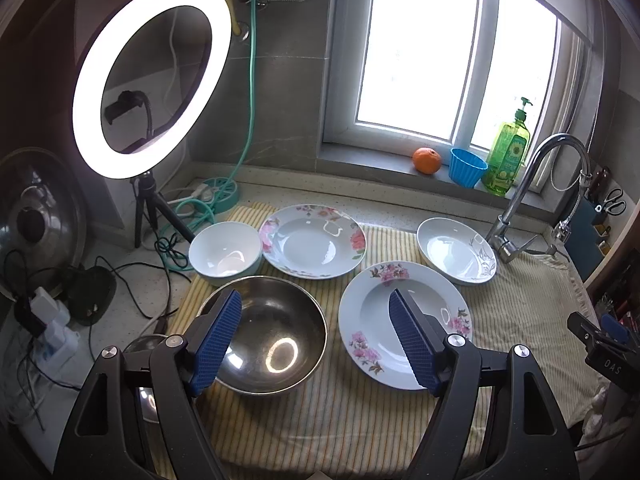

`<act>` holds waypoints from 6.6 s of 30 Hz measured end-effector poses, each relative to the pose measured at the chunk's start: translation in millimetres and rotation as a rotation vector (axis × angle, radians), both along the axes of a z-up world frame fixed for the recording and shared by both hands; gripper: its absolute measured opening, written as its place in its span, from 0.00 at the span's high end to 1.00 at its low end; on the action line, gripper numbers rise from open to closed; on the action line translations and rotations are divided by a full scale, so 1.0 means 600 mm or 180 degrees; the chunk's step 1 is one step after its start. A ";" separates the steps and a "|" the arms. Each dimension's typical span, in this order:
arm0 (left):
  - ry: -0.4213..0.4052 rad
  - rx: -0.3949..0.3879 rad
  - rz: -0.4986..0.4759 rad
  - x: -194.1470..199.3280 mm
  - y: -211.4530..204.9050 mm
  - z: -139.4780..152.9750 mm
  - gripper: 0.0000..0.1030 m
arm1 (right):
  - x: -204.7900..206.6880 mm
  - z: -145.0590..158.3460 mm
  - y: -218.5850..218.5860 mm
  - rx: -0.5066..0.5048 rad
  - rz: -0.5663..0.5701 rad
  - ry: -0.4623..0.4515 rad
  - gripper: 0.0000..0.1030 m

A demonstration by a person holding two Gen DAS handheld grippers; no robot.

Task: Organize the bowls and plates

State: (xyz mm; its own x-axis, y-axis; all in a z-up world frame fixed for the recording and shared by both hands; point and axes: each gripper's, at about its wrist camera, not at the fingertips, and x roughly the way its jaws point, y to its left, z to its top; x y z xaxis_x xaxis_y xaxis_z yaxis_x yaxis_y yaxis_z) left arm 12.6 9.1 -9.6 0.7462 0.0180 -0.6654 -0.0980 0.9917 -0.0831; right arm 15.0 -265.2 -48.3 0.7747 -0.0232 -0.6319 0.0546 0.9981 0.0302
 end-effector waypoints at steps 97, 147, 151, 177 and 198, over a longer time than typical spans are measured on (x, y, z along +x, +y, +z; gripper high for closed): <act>0.1025 -0.1861 0.1301 0.010 -0.092 -0.267 0.80 | 0.473 -0.190 0.249 -0.0404 0.3436 0.1870 0.77; 0.1178 -0.1566 0.1143 0.011 -0.060 -0.255 0.86 | 0.410 -0.208 0.202 -0.0145 0.3281 0.2244 0.76; 0.1198 -0.1511 0.1097 0.009 -0.052 -0.253 0.86 | 0.390 -0.211 0.190 -0.0099 0.3202 0.2261 0.76; 0.1368 -0.1118 0.0353 0.029 -0.036 -0.247 0.84 | 0.262 -0.234 0.065 0.0776 0.2284 0.2247 0.76; 0.1350 -0.0761 -0.0077 0.061 -0.052 -0.242 0.84 | 0.160 -0.249 -0.002 0.1087 0.1741 0.2146 0.76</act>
